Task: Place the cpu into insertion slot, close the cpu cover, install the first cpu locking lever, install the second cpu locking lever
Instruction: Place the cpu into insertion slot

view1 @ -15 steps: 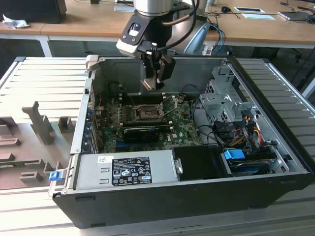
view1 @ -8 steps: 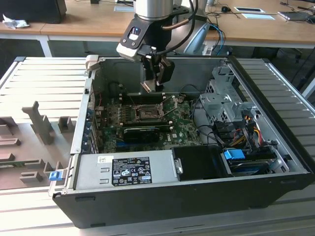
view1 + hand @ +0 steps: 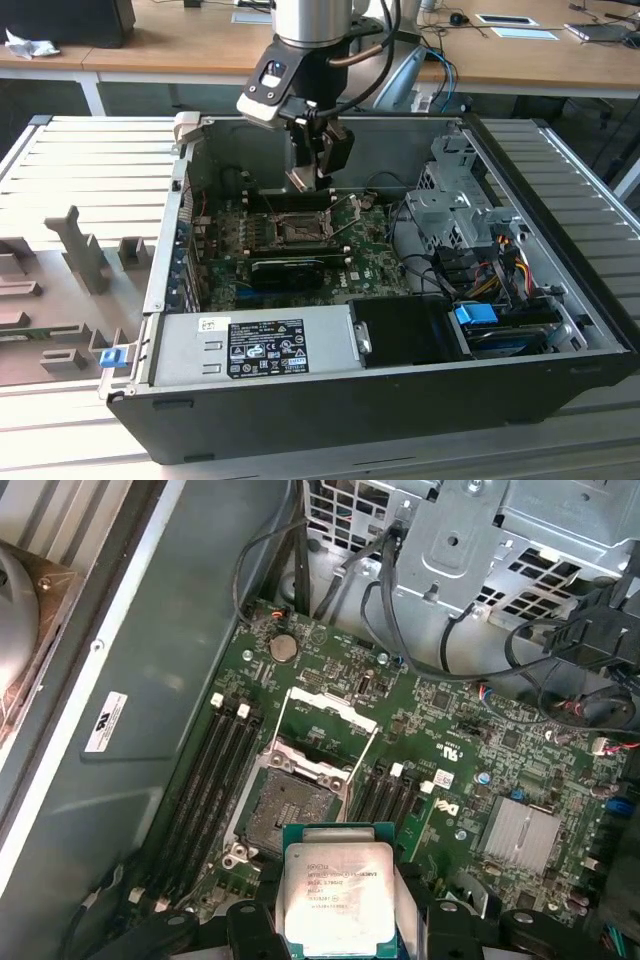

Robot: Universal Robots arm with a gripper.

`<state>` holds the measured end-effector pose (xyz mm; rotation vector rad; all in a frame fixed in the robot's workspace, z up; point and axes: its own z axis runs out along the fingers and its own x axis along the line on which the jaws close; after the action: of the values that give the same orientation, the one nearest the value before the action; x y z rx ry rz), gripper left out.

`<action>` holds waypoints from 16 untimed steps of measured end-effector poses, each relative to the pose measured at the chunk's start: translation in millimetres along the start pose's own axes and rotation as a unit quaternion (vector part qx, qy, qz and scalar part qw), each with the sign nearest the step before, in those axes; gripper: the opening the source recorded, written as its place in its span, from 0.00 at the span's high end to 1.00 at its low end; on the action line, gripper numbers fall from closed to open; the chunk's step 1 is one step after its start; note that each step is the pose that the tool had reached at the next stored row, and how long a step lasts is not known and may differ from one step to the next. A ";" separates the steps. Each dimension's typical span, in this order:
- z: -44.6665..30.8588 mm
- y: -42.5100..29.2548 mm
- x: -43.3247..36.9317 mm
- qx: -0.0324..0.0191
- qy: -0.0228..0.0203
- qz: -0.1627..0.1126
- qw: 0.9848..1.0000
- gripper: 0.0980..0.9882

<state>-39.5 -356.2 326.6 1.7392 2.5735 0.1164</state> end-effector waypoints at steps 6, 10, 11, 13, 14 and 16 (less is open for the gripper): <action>4.2 -0.4 -0.1 0.000 0.000 0.003 1.000 0.52; 6.3 -0.5 -0.1 0.000 -0.001 0.006 1.000 0.52; 6.6 -0.6 -0.1 0.000 -0.001 0.008 1.000 0.52; 7.4 -0.6 -0.1 0.000 -0.002 0.019 1.000 0.52; 7.6 -0.7 -0.1 0.000 -0.002 0.026 1.000 0.52; 8.4 -0.7 -0.1 -0.001 -0.003 0.041 0.999 0.52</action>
<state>-39.5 -356.2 318.2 1.8420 2.4969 0.1138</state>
